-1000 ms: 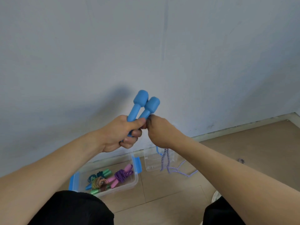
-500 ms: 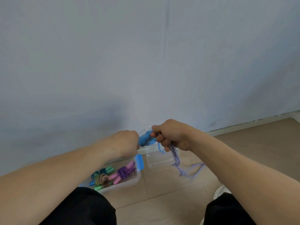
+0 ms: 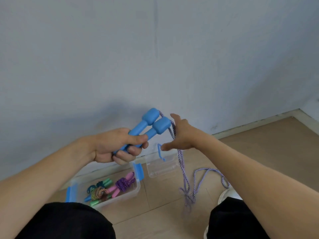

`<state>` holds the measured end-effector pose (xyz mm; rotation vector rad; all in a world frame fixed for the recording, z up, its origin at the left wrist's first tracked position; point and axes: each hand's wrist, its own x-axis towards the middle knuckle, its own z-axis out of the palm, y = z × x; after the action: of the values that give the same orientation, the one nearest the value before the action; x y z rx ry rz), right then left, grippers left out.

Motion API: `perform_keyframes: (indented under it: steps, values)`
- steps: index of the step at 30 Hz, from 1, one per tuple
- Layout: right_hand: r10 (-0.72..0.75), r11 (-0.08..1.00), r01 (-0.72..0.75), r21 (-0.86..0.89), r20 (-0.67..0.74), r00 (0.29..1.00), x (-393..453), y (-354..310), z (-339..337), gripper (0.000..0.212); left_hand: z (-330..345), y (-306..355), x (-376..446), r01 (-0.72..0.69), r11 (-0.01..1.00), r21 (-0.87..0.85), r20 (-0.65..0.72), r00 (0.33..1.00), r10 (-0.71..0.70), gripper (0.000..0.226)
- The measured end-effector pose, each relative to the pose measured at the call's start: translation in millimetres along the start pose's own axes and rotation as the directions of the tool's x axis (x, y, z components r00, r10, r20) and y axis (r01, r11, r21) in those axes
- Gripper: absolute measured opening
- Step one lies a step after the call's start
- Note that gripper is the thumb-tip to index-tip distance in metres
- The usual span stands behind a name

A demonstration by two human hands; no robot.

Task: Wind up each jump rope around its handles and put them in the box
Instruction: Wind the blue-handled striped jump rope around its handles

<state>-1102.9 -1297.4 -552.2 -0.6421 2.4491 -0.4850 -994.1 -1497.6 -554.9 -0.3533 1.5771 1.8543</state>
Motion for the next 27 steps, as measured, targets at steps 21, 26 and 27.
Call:
perform_keyframes:
  steps: [21, 26, 27]
  values:
    - [0.116, 0.610, 0.220, 0.761, -0.361, 0.926, -14, -57, 50, 0.028, -13, -3, -11, -0.090, 0.948, -0.304, 0.187, 0.971, 0.152, 0.049]
    - [0.056, 0.492, -0.026, 0.870, -0.001, 0.998, -11, -46, 38, 0.019, -15, -13, -7, -0.081, 0.952, -0.296, 0.087, 0.990, 0.112, 0.065]
    - [0.052, 0.420, -0.036, 0.907, 0.016, 0.999, -10, -45, 36, 0.016, -13, -12, -7, -0.090, 0.945, -0.314, 0.079, 0.990, 0.121, 0.066]
